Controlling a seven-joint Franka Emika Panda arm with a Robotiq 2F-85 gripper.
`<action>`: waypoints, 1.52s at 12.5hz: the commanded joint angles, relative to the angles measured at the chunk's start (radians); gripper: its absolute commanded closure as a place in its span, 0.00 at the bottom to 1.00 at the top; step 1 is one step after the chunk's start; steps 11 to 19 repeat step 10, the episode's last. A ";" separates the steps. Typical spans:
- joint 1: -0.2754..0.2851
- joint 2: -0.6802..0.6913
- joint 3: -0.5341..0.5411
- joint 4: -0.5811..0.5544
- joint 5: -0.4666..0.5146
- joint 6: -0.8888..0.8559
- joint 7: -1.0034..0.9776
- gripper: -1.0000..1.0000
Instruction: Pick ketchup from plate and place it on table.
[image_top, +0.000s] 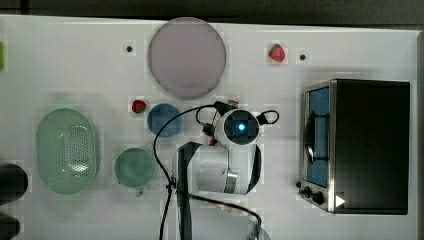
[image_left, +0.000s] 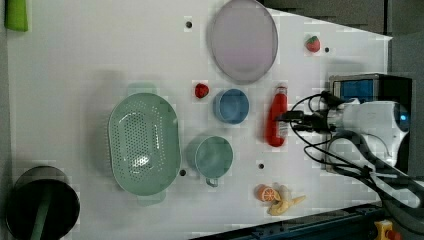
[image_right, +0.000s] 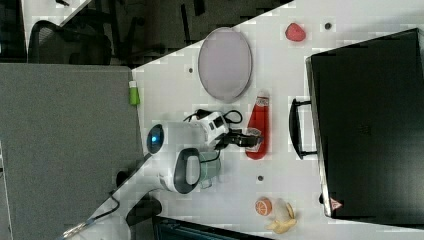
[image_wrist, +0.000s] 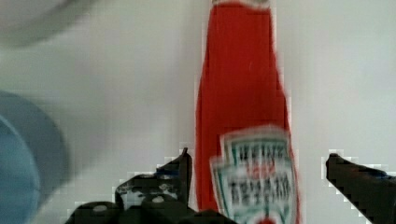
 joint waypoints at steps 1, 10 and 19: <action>0.006 -0.146 0.030 0.072 0.009 0.002 0.040 0.00; 0.009 -0.325 0.068 0.487 0.005 -0.719 0.483 0.00; 0.009 -0.325 0.068 0.487 0.005 -0.719 0.483 0.00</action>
